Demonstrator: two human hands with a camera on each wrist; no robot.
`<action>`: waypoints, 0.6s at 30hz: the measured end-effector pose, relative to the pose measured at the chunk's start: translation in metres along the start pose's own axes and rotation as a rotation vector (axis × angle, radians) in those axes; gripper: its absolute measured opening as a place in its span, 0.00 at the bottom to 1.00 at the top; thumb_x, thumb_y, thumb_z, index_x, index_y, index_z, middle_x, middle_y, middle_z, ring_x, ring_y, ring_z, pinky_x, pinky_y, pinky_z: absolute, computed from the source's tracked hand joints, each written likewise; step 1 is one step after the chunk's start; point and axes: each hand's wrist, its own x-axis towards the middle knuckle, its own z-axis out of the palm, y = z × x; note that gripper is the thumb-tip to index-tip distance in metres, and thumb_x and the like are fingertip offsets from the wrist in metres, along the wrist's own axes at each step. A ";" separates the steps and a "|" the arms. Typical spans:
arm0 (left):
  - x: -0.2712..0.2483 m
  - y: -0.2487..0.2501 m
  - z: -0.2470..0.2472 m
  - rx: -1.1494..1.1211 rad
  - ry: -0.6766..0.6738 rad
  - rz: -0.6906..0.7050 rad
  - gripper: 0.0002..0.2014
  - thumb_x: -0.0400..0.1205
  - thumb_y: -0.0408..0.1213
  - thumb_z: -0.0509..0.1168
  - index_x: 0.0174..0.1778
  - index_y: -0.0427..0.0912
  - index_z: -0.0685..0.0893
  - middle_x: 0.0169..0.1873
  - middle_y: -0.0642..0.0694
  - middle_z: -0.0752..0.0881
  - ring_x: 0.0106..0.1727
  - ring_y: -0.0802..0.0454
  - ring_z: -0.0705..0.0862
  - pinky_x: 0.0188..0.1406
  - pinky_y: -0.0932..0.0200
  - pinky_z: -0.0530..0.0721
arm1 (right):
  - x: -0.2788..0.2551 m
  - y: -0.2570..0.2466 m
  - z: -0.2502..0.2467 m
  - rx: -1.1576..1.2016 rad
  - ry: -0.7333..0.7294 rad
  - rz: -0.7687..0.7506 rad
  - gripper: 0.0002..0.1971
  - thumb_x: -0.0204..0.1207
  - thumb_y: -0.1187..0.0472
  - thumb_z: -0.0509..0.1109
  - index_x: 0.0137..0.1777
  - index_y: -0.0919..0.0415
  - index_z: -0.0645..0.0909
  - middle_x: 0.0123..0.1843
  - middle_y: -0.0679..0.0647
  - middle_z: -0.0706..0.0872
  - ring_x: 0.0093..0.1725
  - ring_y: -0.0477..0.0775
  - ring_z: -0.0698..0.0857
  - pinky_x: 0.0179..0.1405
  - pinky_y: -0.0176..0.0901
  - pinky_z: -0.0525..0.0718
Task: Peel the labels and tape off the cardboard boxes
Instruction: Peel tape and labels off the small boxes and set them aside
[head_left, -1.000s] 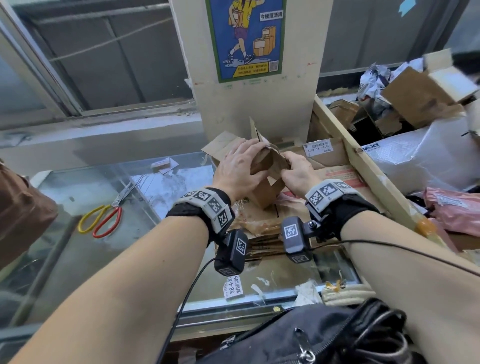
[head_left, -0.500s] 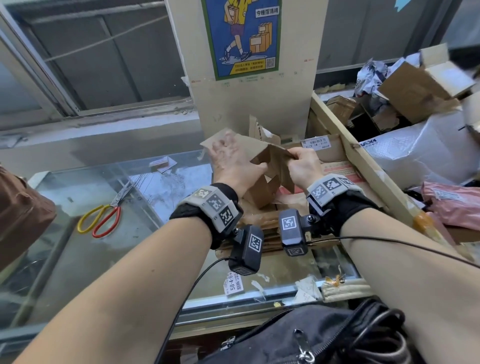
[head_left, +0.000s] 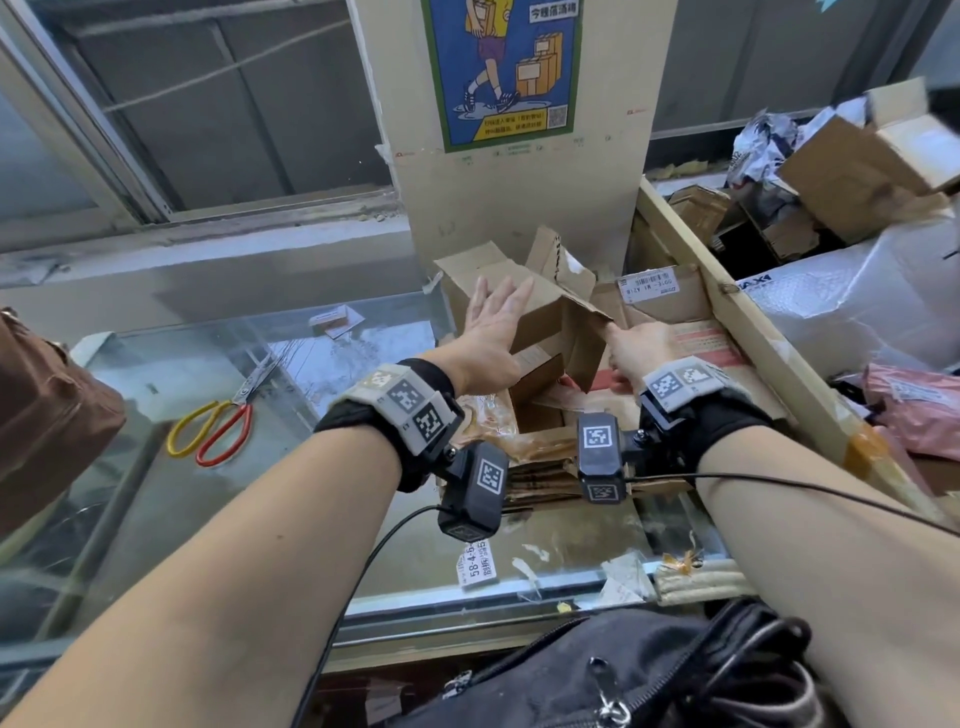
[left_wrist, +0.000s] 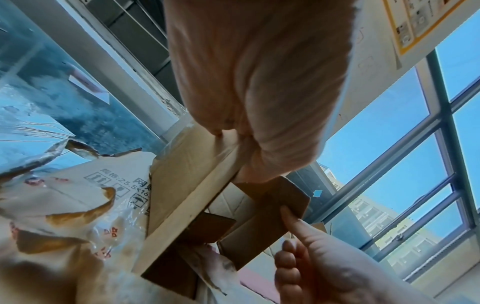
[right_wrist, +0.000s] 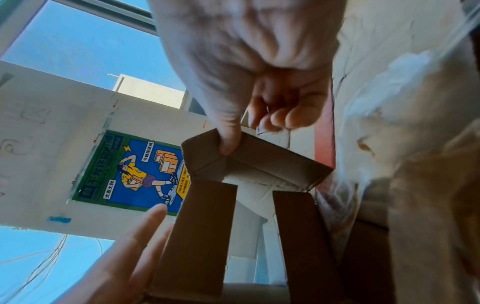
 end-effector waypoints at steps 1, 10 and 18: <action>0.000 0.002 0.001 0.004 0.005 0.006 0.49 0.72 0.16 0.54 0.85 0.50 0.41 0.85 0.49 0.37 0.82 0.49 0.27 0.80 0.48 0.32 | -0.008 -0.001 0.001 0.055 -0.117 0.080 0.24 0.80 0.45 0.63 0.31 0.64 0.72 0.28 0.60 0.76 0.23 0.53 0.73 0.27 0.43 0.75; 0.005 0.004 -0.001 0.016 0.001 0.038 0.46 0.75 0.20 0.57 0.85 0.47 0.42 0.85 0.47 0.38 0.83 0.47 0.29 0.80 0.51 0.32 | -0.021 0.017 0.025 -0.169 -0.302 -0.426 0.11 0.81 0.62 0.64 0.56 0.63 0.87 0.56 0.61 0.89 0.60 0.61 0.85 0.63 0.55 0.82; 0.005 0.002 -0.010 -0.025 -0.004 0.007 0.45 0.76 0.18 0.56 0.86 0.47 0.44 0.85 0.50 0.41 0.84 0.50 0.32 0.82 0.50 0.36 | -0.024 0.014 0.035 -0.884 -0.345 -0.819 0.23 0.75 0.68 0.60 0.67 0.51 0.81 0.65 0.53 0.84 0.66 0.58 0.80 0.65 0.51 0.79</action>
